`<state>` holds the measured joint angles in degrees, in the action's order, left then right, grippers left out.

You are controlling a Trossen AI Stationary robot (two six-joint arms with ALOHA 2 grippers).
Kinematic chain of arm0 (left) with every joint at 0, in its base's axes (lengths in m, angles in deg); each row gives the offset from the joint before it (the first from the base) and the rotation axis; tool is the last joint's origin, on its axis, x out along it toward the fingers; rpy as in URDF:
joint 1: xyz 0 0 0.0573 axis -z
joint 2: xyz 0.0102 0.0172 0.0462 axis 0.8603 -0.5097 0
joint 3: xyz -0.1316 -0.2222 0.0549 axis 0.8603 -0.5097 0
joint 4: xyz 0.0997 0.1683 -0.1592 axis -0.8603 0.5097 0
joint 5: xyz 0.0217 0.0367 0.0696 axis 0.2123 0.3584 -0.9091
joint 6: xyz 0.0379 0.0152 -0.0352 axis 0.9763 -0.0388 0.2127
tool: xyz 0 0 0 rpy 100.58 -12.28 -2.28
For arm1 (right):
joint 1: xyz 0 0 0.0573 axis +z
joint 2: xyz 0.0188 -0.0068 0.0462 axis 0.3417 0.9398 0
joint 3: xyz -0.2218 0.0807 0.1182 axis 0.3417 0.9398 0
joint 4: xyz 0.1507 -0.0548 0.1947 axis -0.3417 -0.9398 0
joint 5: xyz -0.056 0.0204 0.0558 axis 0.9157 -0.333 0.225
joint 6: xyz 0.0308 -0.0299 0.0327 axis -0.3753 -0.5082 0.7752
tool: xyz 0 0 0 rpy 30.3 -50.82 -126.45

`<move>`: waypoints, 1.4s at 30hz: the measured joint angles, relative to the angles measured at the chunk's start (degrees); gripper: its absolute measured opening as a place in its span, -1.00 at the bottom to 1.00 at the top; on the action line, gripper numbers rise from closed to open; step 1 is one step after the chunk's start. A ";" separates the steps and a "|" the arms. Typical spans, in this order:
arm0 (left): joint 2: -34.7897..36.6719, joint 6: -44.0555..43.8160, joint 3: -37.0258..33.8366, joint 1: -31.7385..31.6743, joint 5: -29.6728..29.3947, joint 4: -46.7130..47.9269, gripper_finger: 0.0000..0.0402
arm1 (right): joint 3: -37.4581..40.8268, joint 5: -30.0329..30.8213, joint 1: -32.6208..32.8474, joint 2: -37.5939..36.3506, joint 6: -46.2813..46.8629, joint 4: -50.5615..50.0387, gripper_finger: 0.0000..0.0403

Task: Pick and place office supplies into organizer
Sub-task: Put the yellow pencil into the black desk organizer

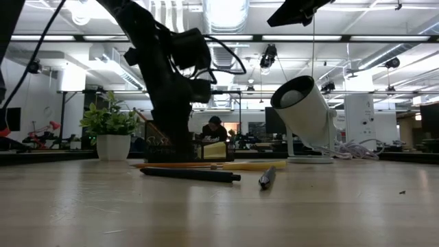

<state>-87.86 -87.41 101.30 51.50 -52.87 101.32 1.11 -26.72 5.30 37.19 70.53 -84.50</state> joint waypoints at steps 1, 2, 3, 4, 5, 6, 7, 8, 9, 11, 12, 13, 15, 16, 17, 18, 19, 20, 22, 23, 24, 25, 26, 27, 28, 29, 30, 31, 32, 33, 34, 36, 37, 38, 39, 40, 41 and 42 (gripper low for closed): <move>-0.59 -0.26 -0.02 0.00 -0.50 -0.12 -0.25 | 0.00 0.00 0.00 0.00 0.00 -0.02 -0.67; -1.05 -0.33 0.01 0.06 -1.12 -0.47 -0.25 | 0.00 0.00 0.00 0.00 0.00 0.00 -0.67; -1.35 -0.33 0.01 0.04 -1.66 -0.27 -0.25 | 0.00 0.00 0.00 0.00 0.00 0.00 -0.67; -1.53 -0.35 -0.02 0.04 -2.44 -0.06 -0.25 | 0.00 0.00 0.00 0.00 0.00 0.00 -0.67; -1.65 -0.37 -0.02 0.03 -2.98 -0.32 -0.25 | 0.00 0.00 0.00 0.00 -0.01 -0.01 -0.67; -1.68 -0.35 0.01 0.00 -3.76 -0.46 -0.25 | 0.00 0.00 0.00 0.00 -0.03 0.00 -0.67; -1.67 -0.37 0.01 0.00 -4.18 -0.36 -0.25 | 0.00 0.00 0.00 -0.02 -0.09 0.00 -0.67; -1.61 -0.37 0.01 -0.01 -4.41 -0.30 -0.25 | 0.00 0.01 0.00 -0.01 -0.22 0.00 -0.67; -1.56 -0.34 0.01 0.00 -4.79 -0.38 -0.25 | 0.00 0.00 0.01 -0.02 -0.22 -0.01 -0.67; -1.44 -0.28 0.01 0.04 -5.32 -0.38 -0.25 | 0.00 0.00 0.02 -0.02 -0.38 0.00 -0.67; -1.44 -0.28 0.01 0.04 -5.34 -0.39 -0.25 | 0.00 0.00 0.02 -0.02 -0.57 0.00 -0.67; -1.44 -0.28 0.01 0.02 -5.34 -0.36 -0.25 | 0.00 0.02 0.02 -0.02 -0.77 0.00 -0.67; -1.64 -0.28 0.01 0.08 -5.34 -0.47 -0.25 | 0.00 0.00 0.02 -0.02 -0.92 0.00 -0.67; -1.95 -0.28 0.01 0.09 -5.33 -0.64 -0.25 | 0.00 0.02 0.02 -0.02 -0.93 0.00 -0.67; -2.25 -0.28 -0.03 0.09 -5.33 -0.63 -0.25 | 0.00 0.02 0.02 -0.02 -0.95 0.00 -0.67; -2.72 -0.28 -0.10 0.09 -5.34 -0.49 -0.25 | 0.00 0.00 0.02 -0.02 -1.06 0.00 -0.67; -3.24 -0.27 -0.10 0.09 -5.47 -0.45 -0.25 | 0.00 0.02 0.02 -0.02 -1.09 0.00 -0.67; -3.73 -0.31 -0.08 0.07 -5.49 -0.59 -0.25 | 0.00 0.02 0.02 -0.02 -1.09 0.00 -0.67; -4.57 -0.31 0.06 0.07 -5.39 -0.49 -0.25 | 0.00 0.02 0.02 -0.02 -1.11 0.00 -0.67; -5.09 -0.49 0.07 0.07 -5.41 -0.49 -0.25 | 0.00 0.01 0.02 -0.02 -1.09 0.00 -0.67; -5.39 -1.25 0.07 0.07 -5.39 -0.51 -0.25 | 0.00 0.02 0.02 -0.02 -1.09 0.00 -0.67; -5.48 -1.70 0.07 0.07 -5.31 -0.56 -0.25 | 0.00 0.02 0.02 -0.02 -1.09 -0.01 -0.67; -5.50 -1.79 0.07 0.07 -5.29 -0.56 -0.25 | 0.00 0.02 0.02 -0.02 -1.09 -0.02 -0.67; -5.51 -1.75 0.07 0.07 -5.35 -0.56 -0.26 | 0.00 0.02 0.02 -0.04 -1.09 -0.02 -0.67; -5.51 -1.73 0.06 0.07 -5.48 -0.56 -0.28 | 0.00 0.02 0.02 -0.04 -1.03 -0.04 -0.67; -5.34 -1.73 0.04 0.03 -5.52 -0.54 -0.31 | 0.00 0.02 0.02 -0.04 -0.91 -0.04 -0.67; -5.27 -1.74 0.01 -0.02 -5.51 -0.51 -0.36 | 0.00 0.02 0.02 -0.04 -0.92 -0.06 -0.67; -5.24 -1.73 0.01 -0.04 -5.52 -0.49 -0.41 | 0.00 0.02 0.02 -0.04 -0.97 -0.06 -0.67; -5.22 -1.73 -0.02 -0.04 -5.61 -0.47 -0.49 | 0.00 0.02 0.02 -0.04 -0.98 -0.06 -0.67; -5.23 -1.75 -0.02 -0.07 -5.65 -0.43 -0.56 | 0.00 0.02 0.02 -0.04 -0.98 -0.07 -0.67; -5.25 -1.75 -0.04 -0.07 -5.63 -0.41 -0.64 | 0.00 0.02 0.02 -0.04 -1.00 -0.08 -0.67; -5.27 -1.75 -0.05 -0.11 -5.25 -0.44 -0.82 | 0.00 0.02 0.02 -0.07 -1.09 -0.11 -0.67; -5.27 -1.74 -0.06 -0.11 -4.89 -0.48 -0.90 | 0.00 0.02 0.02 -0.07 -1.09 -0.15 -0.67; -5.28 -1.74 -0.11 -0.11 -4.65 -0.53 -0.94 | 0.00 0.02 0.02 -0.07 -1.09 -0.21 -0.67; -5.30 -1.73 -0.15 -0.11 -4.41 -0.58 -0.95 | 0.00 0.02 0.01 -0.07 -1.09 -0.26 -0.67; -5.33 -1.59 -0.15 -0.11 -4.21 -0.58 -0.95 | 0.00 0.02 0.02 -0.07 -1.09 -0.37 -0.67; -5.33 -1.33 -0.15 -0.11 -4.18 -0.60 -0.95 | 0.00 0.02 0.00 -0.07 -1.09 -0.47 -0.67; -5.33 -1.31 -0.15 -0.11 -4.07 -0.60 -0.96 | 0.00 0.02 0.00 -0.07 -1.09 -0.48 -0.67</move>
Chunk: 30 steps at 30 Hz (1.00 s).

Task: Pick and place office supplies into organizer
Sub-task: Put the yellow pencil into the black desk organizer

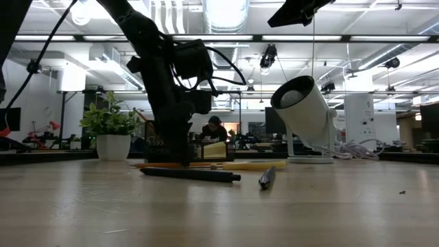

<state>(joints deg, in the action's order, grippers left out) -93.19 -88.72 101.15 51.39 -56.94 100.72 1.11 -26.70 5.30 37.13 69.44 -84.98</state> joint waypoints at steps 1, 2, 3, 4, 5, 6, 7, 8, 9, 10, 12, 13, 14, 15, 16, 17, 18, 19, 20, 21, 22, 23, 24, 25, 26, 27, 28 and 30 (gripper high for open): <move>0.00 0.02 0.00 0.00 0.17 0.06 -0.97 | 0.00 0.00 0.00 0.00 0.00 -0.03 -0.67; 0.00 0.02 -0.01 0.00 0.32 0.17 -0.97 | 0.00 0.00 0.00 0.00 0.00 -0.04 -0.67; 0.02 0.02 0.00 0.00 0.36 0.17 -0.98 | 0.00 0.00 0.00 0.00 0.00 -0.04 -0.67; 0.07 0.02 0.00 0.00 0.48 0.17 -0.98 | 0.00 0.00 0.00 0.00 0.00 -0.04 -0.67; 0.13 0.02 -0.01 0.00 0.58 0.16 -0.98 | 0.00 0.00 0.00 0.00 0.00 -0.07 -0.67; 0.28 0.02 -0.02 0.00 0.61 0.16 -0.98 | 0.00 0.00 0.00 -0.04 0.00 -0.13 -0.67; 0.38 0.02 -0.02 0.00 0.66 0.15 -0.99 | 0.00 0.00 0.00 -0.08 0.00 -0.19 -0.67; 0.51 0.03 -0.03 0.02 0.73 0.15 -0.99 | 0.00 0.00 0.00 -0.17 0.00 -0.18 -0.67; 0.86 0.02 -0.08 0.03 0.92 0.16 -0.99 | 0.00 0.00 0.00 -0.28 0.00 -0.21 -0.67; 1.03 0.03 -0.14 0.06 1.60 0.20 -0.99 | 0.00 0.00 0.00 -0.39 -0.02 -0.24 -0.67; 1.51 0.06 -0.18 0.18 1.66 0.31 -0.99 | 0.00 0.02 0.00 -0.73 -0.02 -0.48 -0.67; 1.74 0.08 -0.26 0.17 1.67 0.42 -0.99 | 0.00 0.02 0.00 -0.83 -0.02 -0.42 -0.67; 1.87 0.16 -0.26 0.20 1.66 0.55 -0.99 | 0.00 0.02 0.00 -1.04 -0.06 -0.43 -0.67; 1.95 0.37 -0.26 0.17 1.63 0.61 -0.99 | 0.02 0.04 0.00 -1.20 -0.27 -0.46 -0.67; 1.97 0.63 -0.26 0.17 1.61 0.61 -0.99 | 0.02 0.05 0.00 -1.42 -0.72 -0.44 -0.67; 2.01 0.95 -0.26 0.17 1.57 0.61 -1.00 | 0.02 0.06 0.00 -1.61 -1.07 -0.45 -0.67; 2.01 1.02 -0.26 0.17 1.53 0.61 -1.00 | 0.02 0.07 0.00 -1.86 -1.32 -0.43 -0.67; 2.03 1.04 -0.26 0.17 1.55 0.59 -1.00 | 0.02 0.07 0.00 -2.09 -1.33 -0.44 -0.67; 2.05 1.05 -0.26 0.17 1.55 0.56 -1.00 | 0.02 0.08 0.00 -2.28 -1.35 -0.44 -0.67; 2.05 1.05 -0.26 0.15 1.55 0.48 -1.00 | 0.02 0.09 0.00 -2.46 -1.34 -0.45 -0.67; 2.05 1.05 -0.26 0.15 1.51 0.40 -1.00 | 0.02 0.09 0.00 -2.68 -1.33 -0.51 -0.67; 2.05 1.05 -0.26 0.15 1.50 0.39 -1.00 | 0.02 0.09 0.00 -2.83 -1.33 -0.59 -0.67; 2.09 1.06 -0.26 0.15 1.50 0.40 -1.00 | 0.01 0.09 0.00 -3.02 -1.33 -0.61 -0.67; 2.22 1.07 -0.26 0.15 1.50 0.44 -1.00 | 0.02 0.09 0.00 -3.16 -1.35 -0.63 -0.67; 2.41 1.07 -0.26 0.15 1.50 0.60 -1.00 | 0.02 0.09 0.00 -3.27 -1.38 -0.72 -0.67; 2.50 1.07 -0.26 0.13 1.49 0.72 -1.00 | 0.02 0.09 0.00 -3.36 -1.36 -0.83 -0.67; 2.73 1.09 -0.26 0.11 1.55 0.66 -0.99 | 0.02 0.09 0.00 -3.37 -1.36 -0.79 -0.67; 3.03 1.09 -0.15 0.11 1.55 0.62 -0.98 | 0.02 0.10 0.00 -3.45 -1.37 -0.82 -0.67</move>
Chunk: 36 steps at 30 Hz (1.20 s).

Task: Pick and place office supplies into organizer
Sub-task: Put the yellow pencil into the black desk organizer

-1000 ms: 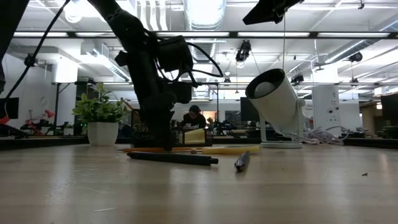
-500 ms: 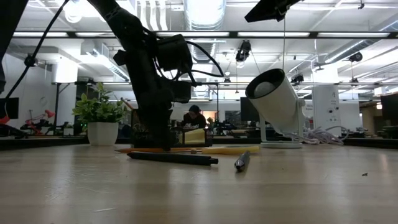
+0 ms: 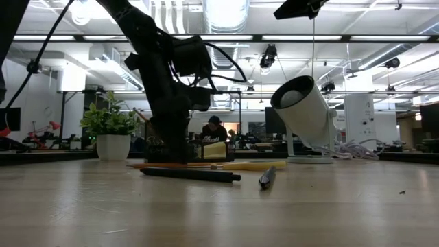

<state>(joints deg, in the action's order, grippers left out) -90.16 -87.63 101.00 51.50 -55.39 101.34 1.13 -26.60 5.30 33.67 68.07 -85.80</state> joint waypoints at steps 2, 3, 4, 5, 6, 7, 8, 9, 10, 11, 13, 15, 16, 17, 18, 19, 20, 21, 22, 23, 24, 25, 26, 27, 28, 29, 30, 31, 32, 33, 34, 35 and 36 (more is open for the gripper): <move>0.50 0.04 0.00 -0.02 -0.03 0.19 -0.98 | 0.00 0.01 0.00 -0.02 -0.16 0.01 -0.67; 0.70 0.04 0.14 -0.02 0.00 0.18 -0.98 | 0.00 -0.01 0.00 -0.02 -0.14 0.01 -0.67; 1.02 0.04 0.22 -0.02 0.00 -0.13 -0.98 | 0.00 0.00 0.00 -0.02 -0.14 0.01 -0.67; 1.36 0.05 0.22 -0.02 0.00 -0.18 -0.98 | 0.00 -0.01 0.00 -0.02 -0.14 0.01 -0.67; 1.66 0.06 0.22 -0.02 0.00 -0.06 -0.98 | 0.00 0.00 0.00 -0.02 -0.16 0.01 -0.67; 1.77 0.04 0.22 -0.02 0.00 -0.35 -0.98 | 0.00 0.01 0.01 -0.02 -0.15 0.03 -0.67; 1.77 0.04 0.28 -0.02 0.00 -0.53 -0.99 | 0.00 0.01 0.00 -0.02 -0.14 0.03 -0.67; 1.77 -0.01 0.28 -0.02 0.00 -0.52 -0.99 | 0.00 0.01 0.00 -0.02 -0.15 0.02 -0.67; 1.77 -0.07 0.32 -0.04 0.00 -0.47 -0.99 | 0.00 0.01 0.00 -0.02 -0.14 0.02 -0.67; 1.77 -0.04 0.66 -0.02 0.00 -0.34 -0.99 | 0.00 0.01 0.00 -0.02 -0.11 0.03 -0.67; 1.77 0.26 1.82 -0.02 0.02 -0.92 -1.00 | 0.00 0.01 0.00 -0.02 0.01 0.03 -0.67; 1.77 1.52 3.57 -0.04 0.04 -0.81 -0.96 | 0.00 0.01 0.00 0.00 0.05 0.02 -0.67; 1.77 1.87 4.62 -0.02 0.02 -0.83 -0.91 | 0.00 0.01 0.00 0.00 0.05 0.01 -0.67; 1.54 1.95 5.76 -0.02 0.04 -0.82 -0.85 | 0.00 0.01 0.01 0.00 0.05 0.03 -0.67; 1.12 1.99 7.09 -0.02 0.04 -0.76 -0.79 | 0.00 0.01 0.00 0.00 0.05 0.03 -0.67; 0.84 2.02 8.27 -0.02 -0.02 -0.56 -0.71 | 0.00 0.01 0.00 0.00 0.05 0.03 -0.67; 0.32 2.05 9.23 -0.02 -0.19 0.22 -0.62 | 0.00 0.01 0.02 0.00 0.05 0.01 -0.67; -0.43 2.05 10.41 -0.04 -0.26 1.13 -0.53 | 0.00 0.01 0.02 0.00 0.08 0.01 -0.67; -1.21 2.06 11.78 -0.04 -0.35 2.26 -0.44 | 0.00 0.01 0.02 0.00 0.26 -0.03 -0.67; -2.04 2.08 13.16 -0.07 -0.39 4.31 -0.35 | 0.00 0.01 0.02 0.00 0.29 -0.09 -0.67; -2.87 2.23 14.51 -0.17 -0.37 7.10 -0.27 | 0.00 0.01 0.02 0.00 0.32 -0.21 -0.67; -3.74 2.74 16.08 -0.25 -0.37 10.23 -0.20 | 0.00 0.01 0.02 0.00 0.36 -0.32 -0.67; -4.69 3.28 17.64 -0.28 -0.38 12.73 -0.13 | 0.00 0.01 0.02 0.00 0.34 -0.53 -0.67; -5.75 3.96 19.12 -0.33 -0.33 15.09 -0.08 | 0.00 -0.01 0.02 0.00 0.32 -0.77 -0.67; -6.70 4.64 20.61 -0.39 0.05 17.82 -0.04 | 0.00 0.01 0.02 0.00 0.34 -0.89 -0.67; -7.68 4.79 21.92 -0.39 0.15 19.95 0.00 | 0.00 0.01 0.02 0.00 0.45 -1.09 -0.67; -8.39 4.83 23.03 -0.39 0.19 20.78 0.02 | 0.00 0.01 0.02 0.00 0.45 -1.32 -0.67; -8.94 4.85 24.02 -0.41 0.24 21.19 0.03 | 0.00 0.01 0.02 0.00 0.45 -1.29 -0.67; -9.54 4.83 24.83 -0.45 0.26 21.58 0.03 | 0.00 0.01 0.02 0.00 0.49 -1.29 -0.67; -10.09 4.83 25.45 -0.50 0.33 21.72 0.03 | 0.00 0.01 0.02 0.00 0.49 -1.29 -0.67; -10.57 4.85 25.81 -0.55 0.41 21.73 0.02 | 0.00 0.03 0.02 0.00 0.48 -1.29 -0.67; -11.26 4.83 25.94 -0.55 0.52 21.99 0.01 | 0.00 0.01 0.02 0.00 0.49 -1.29 -0.67; -11.94 4.80 25.94 -0.55 0.84 22.33 0.00 | 0.00 0.02 0.02 0.00 0.49 -1.28 -0.67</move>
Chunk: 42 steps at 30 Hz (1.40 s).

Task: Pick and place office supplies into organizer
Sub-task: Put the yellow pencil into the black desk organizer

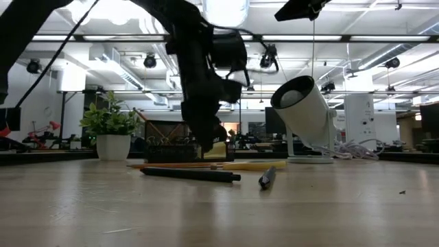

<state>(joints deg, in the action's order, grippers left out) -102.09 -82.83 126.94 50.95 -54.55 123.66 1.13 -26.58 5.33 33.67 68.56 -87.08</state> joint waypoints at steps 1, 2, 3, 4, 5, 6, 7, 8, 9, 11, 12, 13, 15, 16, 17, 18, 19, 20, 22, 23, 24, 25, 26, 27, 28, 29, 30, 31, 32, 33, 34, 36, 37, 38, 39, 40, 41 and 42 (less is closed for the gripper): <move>-0.35 -0.21 -0.20 -0.02 0.74 0.17 -0.01 | 0.00 0.01 0.00 0.00 0.00 -0.02 -0.67; -0.82 -0.21 -0.39 -0.04 0.85 0.61 -0.02 | 0.00 0.01 0.00 0.00 0.00 -0.02 -0.67; -1.33 -0.23 -0.39 -0.06 0.87 1.21 -0.03 | 0.00 0.01 0.00 0.00 0.00 -0.02 -0.67; -1.53 -0.26 -0.39 -0.19 0.89 1.90 -0.04 | 0.00 0.01 -0.02 0.00 0.00 -0.02 -0.67; -1.83 -0.26 -0.39 -0.28 0.87 2.96 -0.05 | 0.00 0.01 -0.01 0.00 -0.01 -0.05 -0.67; -2.11 -0.28 -0.42 -0.39 0.82 3.75 -0.07 | 0.00 0.01 -0.01 0.00 -0.04 -0.07 -0.67; -2.31 -0.31 -0.44 -0.49 0.84 4.02 -0.08 | 0.00 0.01 -0.02 0.00 -0.01 -0.06 -0.67; -2.51 -0.32 -0.45 -0.50 0.89 4.20 -0.09 | 0.00 0.04 -0.02 0.00 -0.01 -0.07 -0.67; -2.57 -0.31 -0.46 -0.50 0.91 4.32 -0.10 | 0.00 0.01 -0.02 0.00 -0.03 -0.09 -0.67; -2.42 -0.30 -0.71 -0.50 0.98 4.39 -0.12 | 0.00 0.01 -0.02 0.00 -0.07 -0.20 -0.67; -2.33 -0.30 -0.88 -0.51 0.98 4.20 -0.12 | 0.00 0.01 -0.02 0.00 -0.19 -0.21 -0.67; -2.33 -0.30 -1.04 -0.55 1.00 4.05 -0.13 | 0.00 0.01 -0.02 0.00 -0.20 -0.21 -0.67; -2.33 -0.30 -1.53 -0.57 1.00 4.03 -0.13 | 0.00 0.01 -0.02 0.00 -0.21 -0.21 -0.67; -2.33 -0.30 -1.89 -0.59 1.00 3.87 -0.13 | 0.00 0.01 -0.02 0.00 -0.38 -0.21 -0.67; -2.33 -0.28 -2.18 -0.59 0.98 3.80 -0.13 | 0.00 0.01 -0.02 0.00 -0.45 -0.21 -0.67; -2.27 -0.26 -2.51 -0.59 0.93 3.41 -0.13 | 0.00 0.02 -0.02 0.00 -0.46 -0.21 -0.67; -2.20 -0.24 -2.86 -0.63 0.92 3.27 -0.13 | 0.00 0.01 -0.02 0.00 -0.48 -0.21 -0.67; -2.18 -0.21 -3.04 -0.65 0.88 3.21 -0.13 | 0.00 0.02 -0.02 0.00 -0.48 -0.21 -0.67; -2.12 0.06 -3.44 -0.73 0.88 3.05 -0.13 | 0.00 0.01 -0.02 0.00 -0.59 -0.21 -0.67; -2.08 0.20 -3.67 -0.75 0.89 2.82 -0.13 | 0.00 0.03 -0.02 0.00 -0.66 -0.21 -0.67; -2.03 0.22 -3.97 -0.81 0.89 2.40 -0.13 | 0.00 0.03 -0.02 0.00 -0.66 -0.21 -0.67; -2.00 0.22 -4.31 -0.85 0.94 1.92 -0.13 | 0.00 0.03 -0.02 0.00 -0.69 -0.21 -0.67; -1.94 0.22 -4.70 -0.91 1.02 1.43 -0.13 | 0.00 0.01 -0.02 0.00 -0.74 -0.21 -0.67; -1.89 0.23 -5.07 -0.98 1.06 0.99 -0.13 | 0.00 0.03 -0.02 0.00 -0.86 -0.21 -0.67; -1.85 0.23 -5.45 -0.98 1.09 0.57 -0.13 | 0.00 0.01 -0.02 -0.03 -0.89 -0.22 -0.67; -1.85 0.23 -5.66 -1.02 1.12 0.45 -0.13 | 0.00 0.02 -0.02 -0.07 -1.01 -0.22 -0.67; -1.85 0.23 -5.75 -1.05 1.16 0.49 -0.13 | 0.00 0.02 -0.02 -0.14 -1.09 -0.22 -0.67; -1.86 0.25 -5.80 -1.08 1.19 0.54 -0.13 | 0.00 0.03 -0.02 -0.22 -1.11 -0.22 -0.67; -1.87 0.26 -5.81 -1.07 1.22 0.53 -0.13 | 0.00 0.01 0.00 -0.32 -1.09 -0.22 -0.67; -1.90 0.42 -5.81 -1.07 1.19 0.56 -0.14 | 0.00 0.03 0.00 -0.44 -1.11 -0.21 -0.67; -1.91 1.09 -5.81 -1.07 1.17 0.60 -0.16 | 0.00 0.04 0.00 -0.56 -1.11 -0.21 -0.67; -1.96 2.14 -5.74 -1.09 1.05 0.72 -0.23 | 0.00 0.04 0.00 -0.70 -1.10 -0.19 -0.67; -1.98 2.55 -5.72 -1.09 0.98 0.75 -0.28 | 0.00 0.04 0.00 -0.79 -1.10 -0.20 -0.67; -2.00 2.65 -5.72 -1.11 0.89 0.77 -0.35 | 0.00 0.04 0.00 -0.84 -1.11 -0.19 -0.67; -2.02 2.65 -5.73 -1.13 0.83 0.79 -0.42 | 0.00 0.04 0.00 -0.94 -1.10 -0.19 -0.67; -2.02 2.67 -5.74 -1.15 0.73 0.79 -0.49 | 0.00 0.06 0.00 -1.02 -1.09 -0.19 -0.67; -2.05 2.67 -5.74 -1.18 0.63 0.79 -0.56 | 0.00 0.06 0.00 -1.05 -1.09 -0.17 -0.67; -2.07 2.68 -5.75 -1.21 0.51 0.79 -0.63 | 0.00 0.08 0.00 -1.05 -1.10 -0.18 -0.67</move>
<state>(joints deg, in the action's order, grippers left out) -104.16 -80.15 121.19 49.73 -54.05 124.46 1.13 -26.50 5.33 32.62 67.46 -87.26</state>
